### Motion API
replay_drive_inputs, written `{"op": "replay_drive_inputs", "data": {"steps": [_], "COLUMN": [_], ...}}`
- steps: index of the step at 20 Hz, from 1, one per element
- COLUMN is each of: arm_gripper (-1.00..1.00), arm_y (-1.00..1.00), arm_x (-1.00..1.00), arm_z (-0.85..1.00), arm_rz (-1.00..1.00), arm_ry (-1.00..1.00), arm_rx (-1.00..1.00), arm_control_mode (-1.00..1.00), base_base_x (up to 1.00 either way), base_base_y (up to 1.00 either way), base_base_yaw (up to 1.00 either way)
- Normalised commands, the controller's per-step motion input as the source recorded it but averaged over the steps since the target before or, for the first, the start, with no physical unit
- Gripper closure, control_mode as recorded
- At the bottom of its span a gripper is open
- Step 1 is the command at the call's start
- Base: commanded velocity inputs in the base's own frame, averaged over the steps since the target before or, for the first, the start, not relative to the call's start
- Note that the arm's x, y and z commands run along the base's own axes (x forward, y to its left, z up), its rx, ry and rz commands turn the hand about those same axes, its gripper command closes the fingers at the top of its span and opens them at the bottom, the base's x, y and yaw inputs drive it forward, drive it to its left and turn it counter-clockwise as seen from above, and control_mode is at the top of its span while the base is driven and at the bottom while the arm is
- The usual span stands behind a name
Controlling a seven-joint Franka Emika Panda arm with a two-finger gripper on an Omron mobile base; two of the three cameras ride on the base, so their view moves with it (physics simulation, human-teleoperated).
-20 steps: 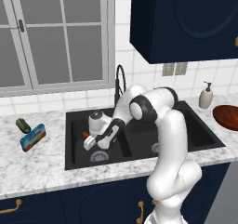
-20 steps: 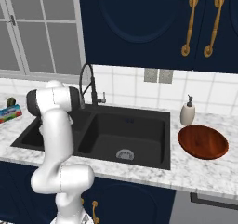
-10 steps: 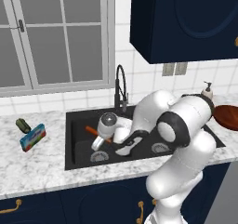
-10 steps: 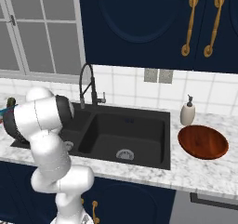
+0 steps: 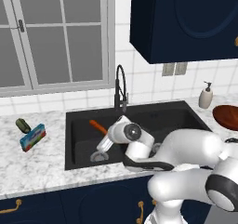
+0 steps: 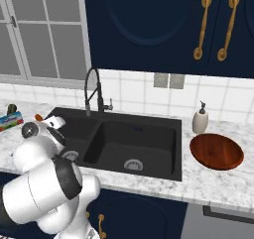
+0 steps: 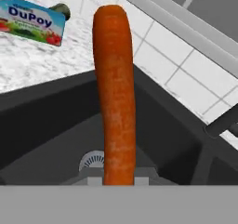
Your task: Pick the carrot from the sink and place it in the bowl. Then pick the bowl and place it in the microwave. Then close the microwave door and press the start button.
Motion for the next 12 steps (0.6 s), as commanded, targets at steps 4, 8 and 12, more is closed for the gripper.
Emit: {"op": "replay_drive_inputs", "data": {"steps": [4,8,12], "arm_gripper": [1.0,1.0,1.0], "arm_y": [-0.11,-0.3,-0.58], "arm_x": [-0.42,-0.34,-0.17], "arm_z": [1.0,1.0,1.0], "arm_rz": [0.01,0.02,0.02], "arm_ry": [-0.05,-0.06,-0.04], "arm_rx": [0.17,0.18,0.2], "arm_control_mode": [-1.0,-1.0,-1.0], "base_base_x": [0.0,0.0,0.0], "base_base_y": [0.0,0.0,0.0], "base_base_yaw": [0.0,0.0,0.0]}}
